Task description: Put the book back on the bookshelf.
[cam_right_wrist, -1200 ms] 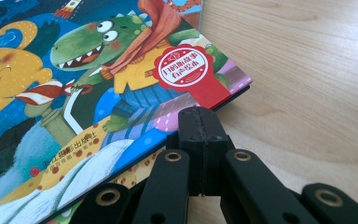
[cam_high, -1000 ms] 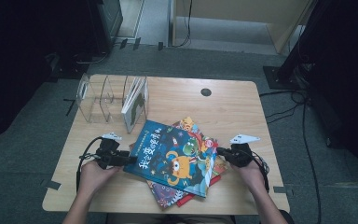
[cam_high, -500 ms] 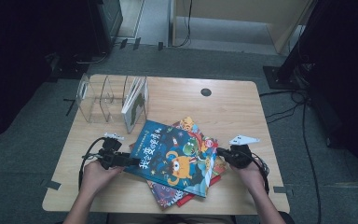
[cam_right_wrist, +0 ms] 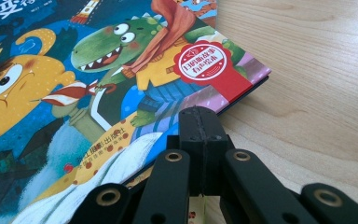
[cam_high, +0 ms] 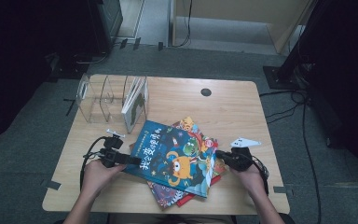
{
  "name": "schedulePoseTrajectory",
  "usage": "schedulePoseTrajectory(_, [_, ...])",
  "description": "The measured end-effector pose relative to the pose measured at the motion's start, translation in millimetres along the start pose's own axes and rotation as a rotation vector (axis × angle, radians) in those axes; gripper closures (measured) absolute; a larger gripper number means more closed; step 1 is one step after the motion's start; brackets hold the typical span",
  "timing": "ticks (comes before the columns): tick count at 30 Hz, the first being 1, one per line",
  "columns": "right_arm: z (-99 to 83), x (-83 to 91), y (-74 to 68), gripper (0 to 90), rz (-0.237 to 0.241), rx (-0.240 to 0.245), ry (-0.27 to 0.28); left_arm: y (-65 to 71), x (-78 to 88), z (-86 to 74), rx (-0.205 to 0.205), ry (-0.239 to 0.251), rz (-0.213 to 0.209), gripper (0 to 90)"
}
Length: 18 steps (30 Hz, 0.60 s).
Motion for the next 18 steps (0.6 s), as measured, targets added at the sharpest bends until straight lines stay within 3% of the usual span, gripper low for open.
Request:
schedulePoseTrajectory(7, [-0.3,0.1,0.0,90.0,-0.003,0.006,-0.002,10.4,14.7,6.7,0.002,0.043,-0.029,47.5])
schedulePoseTrajectory(9, [-0.4,0.1,0.0,90.0,-0.003,0.008,-0.001,15.0,15.3,7.7,0.004,0.042,-0.065,47.6])
schedulePoseTrajectory(12, [-0.7,-0.2,-1.1,90.0,0.004,0.003,0.001,25.3,15.6,13.0,0.009,0.056,-0.153,47.4])
schedulePoseTrajectory(18, [-2.3,-2.1,-10.5,90.0,0.038,0.049,-0.001,34.7,25.6,27.8,-0.016,0.071,-0.19,50.9])
Point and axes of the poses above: each handheld gripper's, and its own axes: x roughly backward along the jaws, z roughly out of its top, y roughly to its right, the point moved 8 cm from there along -x, roughly forward along the jaws, and after that the axes turned 4 degrees about -x, right-handed, at the moved point
